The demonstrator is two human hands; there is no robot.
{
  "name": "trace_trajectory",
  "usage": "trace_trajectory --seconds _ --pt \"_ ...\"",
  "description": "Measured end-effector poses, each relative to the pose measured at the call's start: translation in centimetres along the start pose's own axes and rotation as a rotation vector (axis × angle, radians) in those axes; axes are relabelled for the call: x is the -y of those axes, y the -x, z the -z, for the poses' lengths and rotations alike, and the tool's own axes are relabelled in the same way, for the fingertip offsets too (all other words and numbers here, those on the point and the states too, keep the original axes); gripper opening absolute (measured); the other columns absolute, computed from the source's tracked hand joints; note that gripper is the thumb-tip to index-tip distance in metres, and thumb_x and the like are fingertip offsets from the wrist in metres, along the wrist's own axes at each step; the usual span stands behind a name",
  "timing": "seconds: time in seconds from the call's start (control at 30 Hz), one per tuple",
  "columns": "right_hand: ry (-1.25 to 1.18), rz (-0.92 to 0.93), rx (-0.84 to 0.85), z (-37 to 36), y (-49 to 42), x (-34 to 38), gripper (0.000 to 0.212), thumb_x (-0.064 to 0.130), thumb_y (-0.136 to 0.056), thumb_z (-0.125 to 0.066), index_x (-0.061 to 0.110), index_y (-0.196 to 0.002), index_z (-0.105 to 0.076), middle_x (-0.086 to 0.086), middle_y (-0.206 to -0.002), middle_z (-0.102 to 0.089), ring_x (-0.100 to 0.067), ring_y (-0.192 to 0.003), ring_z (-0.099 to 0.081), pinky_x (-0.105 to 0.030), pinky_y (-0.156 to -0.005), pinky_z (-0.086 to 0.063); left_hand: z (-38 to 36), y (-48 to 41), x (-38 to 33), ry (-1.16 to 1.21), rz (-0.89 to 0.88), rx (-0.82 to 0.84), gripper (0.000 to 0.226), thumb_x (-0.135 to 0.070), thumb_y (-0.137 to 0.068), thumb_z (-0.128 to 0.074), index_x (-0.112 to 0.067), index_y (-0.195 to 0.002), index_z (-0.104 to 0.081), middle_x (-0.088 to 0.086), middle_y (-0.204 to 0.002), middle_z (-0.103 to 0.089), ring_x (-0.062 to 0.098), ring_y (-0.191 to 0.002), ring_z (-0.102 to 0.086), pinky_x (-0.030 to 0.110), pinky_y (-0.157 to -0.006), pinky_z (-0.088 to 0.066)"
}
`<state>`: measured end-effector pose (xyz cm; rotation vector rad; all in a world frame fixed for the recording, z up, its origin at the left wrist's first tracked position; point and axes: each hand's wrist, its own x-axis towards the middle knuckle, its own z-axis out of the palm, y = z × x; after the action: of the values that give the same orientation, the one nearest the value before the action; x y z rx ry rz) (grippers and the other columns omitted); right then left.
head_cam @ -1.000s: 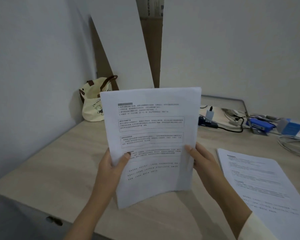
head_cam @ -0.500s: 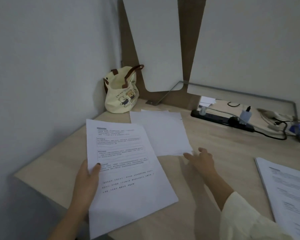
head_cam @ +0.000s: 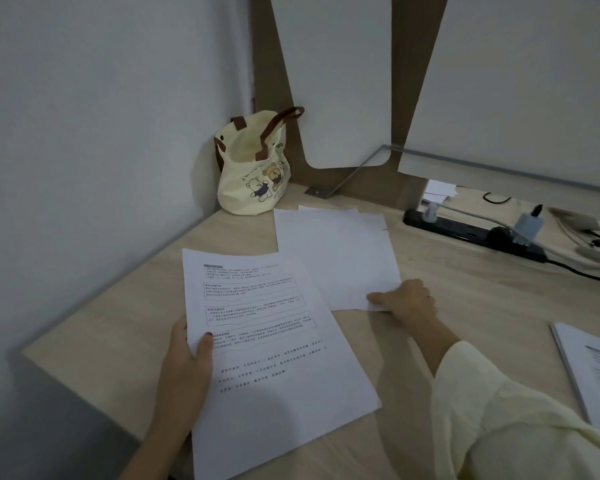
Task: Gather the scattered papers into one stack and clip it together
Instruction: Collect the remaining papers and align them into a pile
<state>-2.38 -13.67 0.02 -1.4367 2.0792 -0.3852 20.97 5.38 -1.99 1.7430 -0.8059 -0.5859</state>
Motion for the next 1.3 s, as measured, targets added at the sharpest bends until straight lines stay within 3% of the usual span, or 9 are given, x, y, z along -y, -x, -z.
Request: trace_trajectory --seconds 0.2,0.37,0.57,0.7,0.8,0.87,0.97,1.13,1.3 --pt "-0.048 -0.019 -0.012 0.2 0.6 -0.5 0.065 0.033 -0.075 -0.072 0.002 -0.124 -0.041 -0.019 -0.132 -0.038 -0.035 -0.122 -0.039 -0.041 -0.103 -0.036 0.0 0.4 0.2 0.003 0.008 0.019 0.036 -0.011 -0.095 -0.046 -0.011 -0.13 -0.042 0.001 -0.112 -0.053 0.021 -0.101 -0.049 0.032 -0.084 -0.035" --pt "-0.363 0.107 -0.094 1.5 1.8 -3.1 0.046 0.002 -0.084 -0.056 -0.003 -0.124 -0.036 -0.024 -0.117 -0.054 -0.032 -0.09 -0.052 -0.037 -0.071 -0.042 -0.3 1.0 0.2 0.003 -0.003 0.034 0.041 -0.008 -0.094 -0.046 -0.01 -0.135 -0.039 0.0 -0.117 -0.05 0.017 -0.105 -0.046 0.031 -0.088 -0.035" --pt "-0.543 0.234 -0.315 7.4 4.7 -6.2 0.036 0.003 -0.087 -0.049 0.008 -0.121 -0.043 -0.012 -0.094 -0.058 -0.034 -0.086 -0.058 -0.052 -0.08 -0.052 -1.8 2.8 -0.5 0.034 -0.072 0.088 0.052 -0.004 -0.094 -0.045 -0.019 -0.142 -0.033 -0.014 -0.13 -0.037 0.006 -0.119 -0.034 0.022 -0.098 -0.027" --pt "-0.388 0.519 -0.606 12.0 8.1 -7.2 0.031 0.005 -0.091 -0.046 0.012 -0.121 -0.047 -0.011 -0.098 -0.057 -0.023 -0.075 -0.05 -0.028 -0.056 -0.035 -4.3 4.7 -1.5 0.125 -0.046 0.194 0.029 0.002 -0.094 -0.042 -0.016 -0.108 -0.061 -0.002 -0.115 -0.058 0.017 -0.114 -0.053 0.012 -0.083 -0.038" --pt "-0.211 0.806 -0.775 13.2 11.8 -7.4 0.031 0.002 -0.091 -0.049 0.009 -0.121 -0.053 -0.013 -0.103 -0.053 -0.016 -0.063 -0.043 -0.018 -0.05 -0.028 -5.9 6.2 -2.5 0.226 0.069 0.228 0.029 -0.001 -0.094 -0.042 -0.013 -0.106 -0.065 0.001 -0.114 -0.062 0.017 -0.108 -0.056 0.026 -0.095 -0.04" --pt "-0.096 1.02 -0.721 11.8 14.2 -7.9 0.024 0.007 -0.09 -0.052 0.01 -0.112 -0.06 -0.009 -0.088 -0.05 -0.013 -0.052 -0.04 -0.009 -0.044 -0.03 -6.4 6.7 -2.7 0.275 0.128 0.288 0.025 -0.008 -0.094 -0.047 -0.015 -0.106 -0.068 0.001 -0.117 -0.065 0.019 -0.111 -0.059 0.037 -0.104 -0.041" --pt "0.088 1.169 -0.487 7.7 16.0 -9.6 0.024 0.022 -0.083 -0.044 0.022 -0.104 -0.056 0.007 -0.082 -0.036 -0.014 -0.052 -0.045 -0.022 -0.036 -0.037 -6.5 7.2 -3.7 0.373 0.226 0.401 0.021 -0.026 -0.09 -0.055 -0.02 -0.106 -0.068 0.003 -0.109 -0.072 0.022 -0.102 -0.066 0.045 -0.1 -0.045" --pt "0.078 1.231 -0.139 2.1 16.4 -12.8 0.018 0.033 -0.089 -0.047 0.027 -0.104 -0.057 0.01 -0.09 -0.048 -0.004 -0.074 -0.05 -0.015 -0.053 -0.038 -6.5 7.0 -4.3 0.334 0.313 0.4 0.027 -0.043 -0.09 -0.051 -0.022 -0.091 -0.069 0.002 -0.093 -0.071 0.019 -0.084 -0.067 0.035 -0.076 -0.053" --pt "0.034 1.108 0.04 0.8 17.6 -13.3 0.059 0.069 -0.08 -0.035 0.033 -0.121 -0.057 0.012 -0.108 -0.058 -0.001 -0.098 -0.048 -0.006 -0.072 -0.033 -5.7 7.4 -3.9 0.24 0.231 0.46 0.026 -0.03 -0.091 -0.054 -0.013 -0.101 -0.071 0.007 -0.105 -0.072 0.024 -0.097 -0.067 0.044 -0.092 -0.05"
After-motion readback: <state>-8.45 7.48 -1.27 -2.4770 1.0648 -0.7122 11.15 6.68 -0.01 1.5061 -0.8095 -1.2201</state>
